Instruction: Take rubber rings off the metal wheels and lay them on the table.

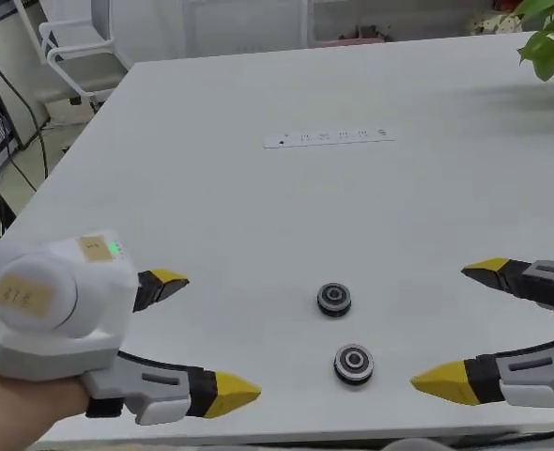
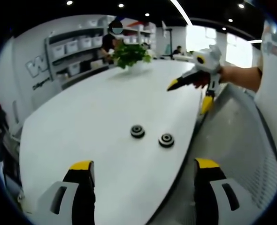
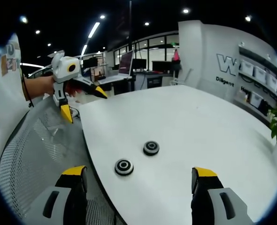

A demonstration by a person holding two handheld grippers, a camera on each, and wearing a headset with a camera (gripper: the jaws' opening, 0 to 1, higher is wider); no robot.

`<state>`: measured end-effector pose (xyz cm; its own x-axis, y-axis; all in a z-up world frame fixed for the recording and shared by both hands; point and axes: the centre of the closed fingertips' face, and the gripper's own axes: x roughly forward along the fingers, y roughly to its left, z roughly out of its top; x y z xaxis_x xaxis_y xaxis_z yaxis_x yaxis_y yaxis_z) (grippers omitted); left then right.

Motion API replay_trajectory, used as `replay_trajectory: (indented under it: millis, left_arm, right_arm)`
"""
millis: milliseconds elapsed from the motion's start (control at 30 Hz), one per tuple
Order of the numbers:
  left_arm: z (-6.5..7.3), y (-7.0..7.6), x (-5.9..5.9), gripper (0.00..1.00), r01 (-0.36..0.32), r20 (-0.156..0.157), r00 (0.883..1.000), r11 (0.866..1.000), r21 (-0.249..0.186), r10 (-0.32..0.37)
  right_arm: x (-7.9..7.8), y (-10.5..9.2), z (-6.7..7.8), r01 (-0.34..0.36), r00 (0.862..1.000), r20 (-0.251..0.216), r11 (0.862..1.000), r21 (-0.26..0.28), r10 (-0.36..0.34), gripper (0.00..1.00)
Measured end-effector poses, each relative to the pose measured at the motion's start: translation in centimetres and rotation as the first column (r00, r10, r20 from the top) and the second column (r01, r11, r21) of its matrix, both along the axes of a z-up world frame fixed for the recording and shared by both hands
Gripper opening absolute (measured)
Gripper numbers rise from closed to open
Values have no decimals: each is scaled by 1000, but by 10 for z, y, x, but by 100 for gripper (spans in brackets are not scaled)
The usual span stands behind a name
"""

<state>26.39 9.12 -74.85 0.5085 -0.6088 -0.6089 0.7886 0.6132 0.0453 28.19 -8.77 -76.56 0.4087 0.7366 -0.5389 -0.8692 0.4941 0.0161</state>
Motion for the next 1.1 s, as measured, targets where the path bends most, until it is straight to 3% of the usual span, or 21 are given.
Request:
replay_trajectory:
  millis: [567,833,1100]
  left_arm:
    - [-4,-22,19,82,69,14,998,998,1,-69]
    - [-9,-37,25,77,98,-4,995,995,-23,-99]
    - [-13,-47,29,74,117,-15,993,992,-39,-117]
  right_arm:
    - [7,13,-10,-54,998,-16,998,20,55,86]
    - [14,22,-8,-68,997,-23,996,64,70,83]
    - [11,32,-15,-114,993,-12,993,44,115,80]
